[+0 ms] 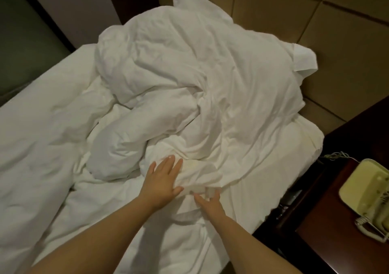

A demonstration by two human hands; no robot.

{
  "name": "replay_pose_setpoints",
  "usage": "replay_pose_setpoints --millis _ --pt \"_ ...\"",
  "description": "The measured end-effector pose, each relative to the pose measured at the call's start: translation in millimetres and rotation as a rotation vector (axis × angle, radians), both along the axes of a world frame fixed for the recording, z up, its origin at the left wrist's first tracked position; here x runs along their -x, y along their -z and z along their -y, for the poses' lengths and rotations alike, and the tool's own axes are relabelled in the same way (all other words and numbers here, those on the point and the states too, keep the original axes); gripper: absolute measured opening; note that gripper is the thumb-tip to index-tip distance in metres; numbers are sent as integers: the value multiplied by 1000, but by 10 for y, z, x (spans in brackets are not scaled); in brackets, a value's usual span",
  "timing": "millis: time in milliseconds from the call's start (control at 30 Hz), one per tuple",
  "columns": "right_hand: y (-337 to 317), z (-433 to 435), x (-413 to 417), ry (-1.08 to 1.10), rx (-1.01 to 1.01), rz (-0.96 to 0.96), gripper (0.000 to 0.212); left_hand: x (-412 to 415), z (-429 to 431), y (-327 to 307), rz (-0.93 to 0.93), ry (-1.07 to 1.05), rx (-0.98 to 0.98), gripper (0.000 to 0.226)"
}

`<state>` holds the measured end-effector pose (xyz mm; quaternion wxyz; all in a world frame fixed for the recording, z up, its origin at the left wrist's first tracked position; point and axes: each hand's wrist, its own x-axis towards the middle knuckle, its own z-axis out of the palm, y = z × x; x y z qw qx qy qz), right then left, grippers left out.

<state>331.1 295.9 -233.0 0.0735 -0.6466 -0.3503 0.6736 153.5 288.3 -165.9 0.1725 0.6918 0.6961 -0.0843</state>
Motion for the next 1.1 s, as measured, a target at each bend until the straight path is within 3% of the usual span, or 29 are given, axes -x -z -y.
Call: replay_pose_setpoints --millis 100,233,367,500,633,767,933,1000,1067,1100 --pt "40 272 123 -194 -37 109 126 144 273 58 31 -14 -113 86" --pt "45 618 277 -305 -161 289 119 350 770 57 46 -68 -140 98" --pt "-64 1249 514 -178 -311 503 105 786 1531 21 -8 -119 -56 98" --pt "-30 2305 1077 44 -192 505 108 1405 2538 37 -40 -148 6 102" --pt "-37 3114 1661 49 -81 519 107 1978 3440 4 -96 -207 146 101" --pt "-39 3401 1841 23 -35 594 106 2306 3960 -2 -110 -278 248 98" --pt "151 3551 1800 99 41 625 112 2405 4358 215 -154 -207 257 100" --pt "215 3674 1804 78 -16 562 99 2403 4499 360 -124 -179 269 102" --pt "253 3801 1867 29 -75 537 66 2394 4598 462 -54 -188 296 104" --pt "209 3864 1927 31 -102 565 60 2405 4629 526 -32 -208 287 101"
